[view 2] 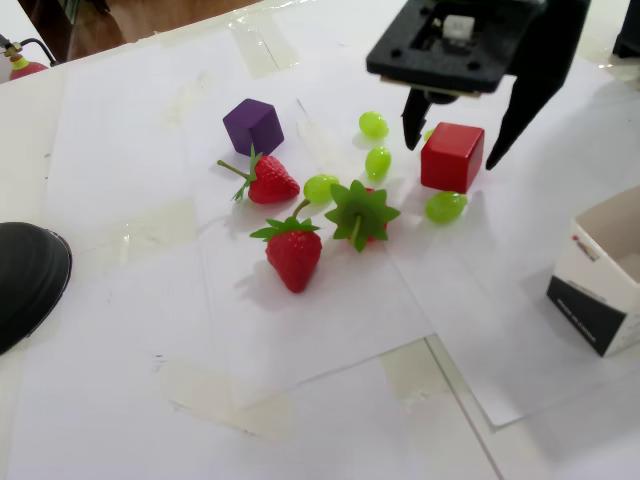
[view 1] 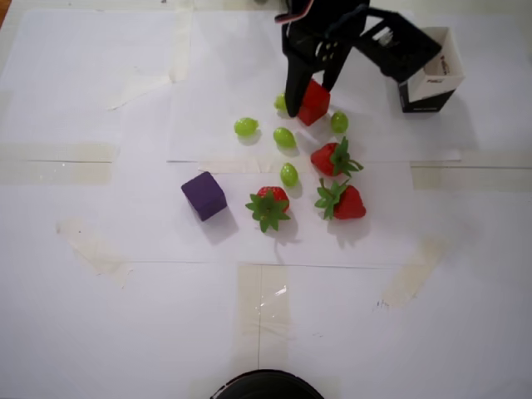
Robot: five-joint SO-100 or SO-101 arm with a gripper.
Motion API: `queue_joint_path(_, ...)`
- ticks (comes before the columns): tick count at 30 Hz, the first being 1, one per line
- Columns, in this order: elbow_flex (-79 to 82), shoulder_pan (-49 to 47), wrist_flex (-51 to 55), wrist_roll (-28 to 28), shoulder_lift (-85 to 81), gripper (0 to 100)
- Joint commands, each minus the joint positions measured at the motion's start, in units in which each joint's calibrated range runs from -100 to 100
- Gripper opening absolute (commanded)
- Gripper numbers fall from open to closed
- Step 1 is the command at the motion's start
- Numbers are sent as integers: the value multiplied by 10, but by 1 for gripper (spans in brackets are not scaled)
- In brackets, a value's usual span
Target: Put the red cube on top of the purple cube
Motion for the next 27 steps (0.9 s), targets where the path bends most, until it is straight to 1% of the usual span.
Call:
queue_joint_path(1,-7,-2,-7,-2,4,25)
queue_joint_path(13,-15,-4,-12,3,37,25)
queue_joint_path(27,-28,11,-15,9,49,12)
